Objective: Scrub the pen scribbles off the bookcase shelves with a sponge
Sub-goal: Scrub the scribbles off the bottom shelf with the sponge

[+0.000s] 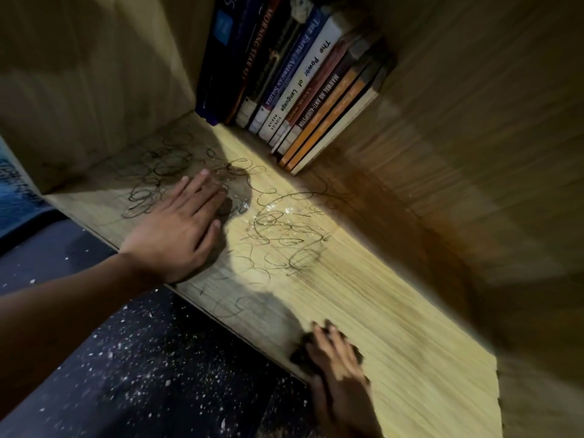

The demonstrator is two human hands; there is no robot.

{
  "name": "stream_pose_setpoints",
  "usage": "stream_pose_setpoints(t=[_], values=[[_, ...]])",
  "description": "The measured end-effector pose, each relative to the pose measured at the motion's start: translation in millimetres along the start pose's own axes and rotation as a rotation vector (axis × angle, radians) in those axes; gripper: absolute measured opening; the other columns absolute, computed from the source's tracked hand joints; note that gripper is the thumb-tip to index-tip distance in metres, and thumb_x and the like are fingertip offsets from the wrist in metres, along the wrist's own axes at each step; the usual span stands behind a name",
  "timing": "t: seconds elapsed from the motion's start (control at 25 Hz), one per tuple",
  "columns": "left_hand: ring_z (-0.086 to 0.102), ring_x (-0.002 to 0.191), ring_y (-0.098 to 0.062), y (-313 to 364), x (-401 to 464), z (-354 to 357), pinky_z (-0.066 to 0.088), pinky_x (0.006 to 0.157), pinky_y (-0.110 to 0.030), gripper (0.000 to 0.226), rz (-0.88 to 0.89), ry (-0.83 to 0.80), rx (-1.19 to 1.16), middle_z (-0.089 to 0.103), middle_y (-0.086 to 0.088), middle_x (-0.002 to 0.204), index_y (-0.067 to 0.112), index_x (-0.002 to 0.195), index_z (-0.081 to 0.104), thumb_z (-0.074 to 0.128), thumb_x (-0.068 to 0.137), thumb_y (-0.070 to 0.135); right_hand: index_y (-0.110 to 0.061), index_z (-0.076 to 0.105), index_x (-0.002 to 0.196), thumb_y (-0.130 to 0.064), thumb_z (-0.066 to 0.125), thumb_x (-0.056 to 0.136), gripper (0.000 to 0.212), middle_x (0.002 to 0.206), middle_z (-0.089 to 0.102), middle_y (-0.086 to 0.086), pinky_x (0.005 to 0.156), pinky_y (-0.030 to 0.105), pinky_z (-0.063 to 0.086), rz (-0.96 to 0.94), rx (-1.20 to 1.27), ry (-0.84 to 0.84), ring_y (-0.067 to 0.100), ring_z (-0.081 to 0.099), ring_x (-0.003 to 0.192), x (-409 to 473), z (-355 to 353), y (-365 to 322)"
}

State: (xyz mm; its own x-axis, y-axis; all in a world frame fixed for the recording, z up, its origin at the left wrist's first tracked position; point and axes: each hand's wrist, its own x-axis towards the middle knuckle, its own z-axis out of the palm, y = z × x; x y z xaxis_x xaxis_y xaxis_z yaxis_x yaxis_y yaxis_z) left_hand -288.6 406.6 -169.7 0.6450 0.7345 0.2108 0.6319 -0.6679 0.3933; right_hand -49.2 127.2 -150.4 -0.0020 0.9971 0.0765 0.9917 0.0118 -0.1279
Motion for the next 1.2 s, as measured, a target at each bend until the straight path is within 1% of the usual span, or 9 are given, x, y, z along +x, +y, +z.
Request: stream_pose_setpoints(t=[0.16,0.4,0.52,0.64,0.76,0.88,1.0,1.12,1.2], values=[[-0.006,0.149,-0.016,3.6,2.2,-0.5,-0.005,0.12,-0.03,0.065,0.022,0.008,-0.023,0.027,-0.011,0.157,0.009,0.149,0.03,0.014,0.099,0.047,-0.026,0.045,0.138,-0.026,0.039,0.095,0.044,0.157,0.027,-0.006,0.104,0.049,0.034,0.097,0.057,0.002,0.028,0.021,0.146,4.6,-13.7,21.9],[-0.007,0.149,-0.017,3.5,2.1,-0.6,-0.008,0.119,-0.029,0.066,-0.012,0.038,-0.046,0.022,-0.01,0.159,0.011,0.15,0.029,0.014,0.098,0.048,-0.032,0.048,0.138,-0.023,0.049,0.096,0.043,0.159,0.014,-0.014,0.12,0.033,0.003,0.113,0.137,0.021,0.016,0.0,0.149,94.9,18.5,-70.2],[-0.012,0.148,-0.013,1.6,-0.8,-1.8,-0.005,0.121,-0.034,0.069,-0.056,0.018,-0.09,0.016,-0.006,0.161,0.015,0.152,0.025,0.008,0.096,0.052,-0.031,0.042,0.143,-0.024,0.046,0.098,0.046,0.158,0.018,-0.014,0.121,0.033,0.007,0.038,0.19,-0.011,0.015,0.008,0.148,74.5,11.4,-63.3],[-0.014,0.148,-0.012,0.7,-1.6,-2.1,-0.002,0.121,-0.035,0.069,-0.078,0.014,-0.112,0.014,-0.005,0.161,0.016,0.152,0.023,0.007,0.096,0.052,-0.031,0.024,0.151,-0.034,0.03,0.101,0.05,0.16,0.014,-0.005,0.118,0.032,0.013,-0.088,-0.066,-0.071,0.019,0.009,0.148,20.0,6.5,-2.9],[-0.011,0.149,-0.013,0.6,-1.7,-0.6,0.0,0.122,-0.037,0.068,-0.077,0.023,-0.108,0.017,-0.006,0.161,0.015,0.151,0.025,0.008,0.096,0.052,-0.047,0.003,0.148,-0.062,0.003,0.091,0.059,0.16,0.0,-0.007,0.117,0.042,0.005,0.454,-0.057,-0.085,0.018,0.0,0.148,8.3,-2.2,72.6],[-0.008,0.149,-0.014,-0.2,-0.2,0.0,0.004,0.122,-0.04,0.066,-0.082,0.038,-0.105,0.02,-0.006,0.16,0.014,0.151,0.026,0.011,0.098,0.05,-0.02,0.024,0.151,-0.053,0.009,0.081,0.079,0.158,0.021,0.01,0.116,0.053,0.011,0.983,0.042,0.088,0.035,0.014,0.145,62.0,6.9,81.9],[-0.009,0.149,-0.014,-0.5,1.6,0.7,0.0,0.122,-0.038,0.067,-0.057,0.02,-0.086,0.017,-0.006,0.16,0.015,0.152,0.024,0.01,0.097,0.051,-0.012,0.037,0.146,-0.037,0.019,0.087,0.066,0.153,0.032,0.013,0.115,0.053,0.025,0.779,0.034,0.168,0.038,0.024,0.143,110.8,33.2,11.1],[-0.008,0.148,-0.014,-0.6,3.7,1.7,-0.012,0.118,-0.026,0.068,0.051,0.006,-0.074,0.022,-0.009,0.159,0.013,0.149,0.03,0.01,0.097,0.052,-0.029,0.015,0.151,-0.035,0.021,0.1,0.052,0.159,0.002,-0.007,0.121,0.042,0.003,0.436,0.05,0.029,0.017,-0.006,0.148,94.4,39.5,-63.5],[-0.008,0.148,-0.012,-5.1,4.3,3.0,-0.014,0.117,-0.022,0.07,0.091,0.029,-0.098,0.033,-0.015,0.154,0.01,0.144,0.039,0.01,0.097,0.052,-0.035,0.016,0.151,-0.039,0.024,0.101,0.05,0.159,0.004,-0.015,0.12,0.034,-0.005,0.311,0.164,-0.03,0.009,-0.006,0.147,50.3,25.1,-65.9]])
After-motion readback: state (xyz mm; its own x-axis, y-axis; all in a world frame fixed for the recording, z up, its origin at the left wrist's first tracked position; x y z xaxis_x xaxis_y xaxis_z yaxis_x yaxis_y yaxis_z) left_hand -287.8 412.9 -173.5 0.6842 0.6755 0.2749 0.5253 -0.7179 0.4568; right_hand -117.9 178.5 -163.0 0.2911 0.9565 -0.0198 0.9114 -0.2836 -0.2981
